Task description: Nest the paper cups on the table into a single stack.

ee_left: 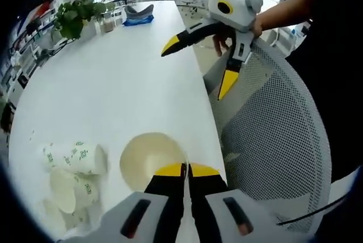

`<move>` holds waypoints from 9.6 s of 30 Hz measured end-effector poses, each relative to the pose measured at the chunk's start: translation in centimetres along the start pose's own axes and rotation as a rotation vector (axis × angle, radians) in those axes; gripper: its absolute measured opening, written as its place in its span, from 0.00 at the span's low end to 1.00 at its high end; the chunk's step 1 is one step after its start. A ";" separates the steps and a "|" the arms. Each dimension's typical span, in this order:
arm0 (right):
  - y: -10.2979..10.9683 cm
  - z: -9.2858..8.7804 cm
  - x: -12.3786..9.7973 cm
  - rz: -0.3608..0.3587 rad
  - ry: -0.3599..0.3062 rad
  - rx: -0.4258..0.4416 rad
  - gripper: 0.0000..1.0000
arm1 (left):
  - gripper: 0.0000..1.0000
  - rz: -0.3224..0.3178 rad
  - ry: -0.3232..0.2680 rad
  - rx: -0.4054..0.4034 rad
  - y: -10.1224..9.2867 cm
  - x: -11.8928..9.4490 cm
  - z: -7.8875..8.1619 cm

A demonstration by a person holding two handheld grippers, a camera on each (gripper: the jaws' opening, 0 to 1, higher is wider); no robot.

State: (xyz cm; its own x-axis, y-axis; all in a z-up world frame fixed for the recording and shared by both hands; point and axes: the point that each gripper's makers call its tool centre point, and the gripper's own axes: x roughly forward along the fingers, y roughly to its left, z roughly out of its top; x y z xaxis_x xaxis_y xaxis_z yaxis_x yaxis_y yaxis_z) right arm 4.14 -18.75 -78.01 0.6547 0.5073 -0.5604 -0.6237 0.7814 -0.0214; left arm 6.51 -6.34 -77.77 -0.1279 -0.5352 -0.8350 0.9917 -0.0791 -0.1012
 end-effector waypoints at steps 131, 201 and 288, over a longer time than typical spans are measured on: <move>-0.4 0.5 -0.3 -0.017 -0.040 0.017 0.87 | 0.00 0.419 -0.183 -0.260 13.1 -6.5 -4.3; -0.3 1.3 -0.3 -0.018 -0.085 0.024 0.96 | 0.00 0.253 -0.264 -0.044 1.5 -9.7 4.9; -0.4 0.0 -0.1 -0.013 -0.013 0.023 0.88 | 0.03 -0.027 -0.098 -0.105 1.2 0.8 1.3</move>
State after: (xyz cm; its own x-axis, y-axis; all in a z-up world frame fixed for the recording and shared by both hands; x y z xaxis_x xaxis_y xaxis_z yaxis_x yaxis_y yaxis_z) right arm 4.33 -19.11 -77.96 0.6682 0.5015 -0.5495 -0.6054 0.7959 -0.0097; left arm 7.56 -7.92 -77.83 -0.1498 -0.6140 -0.7749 0.9830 -0.0087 -0.1832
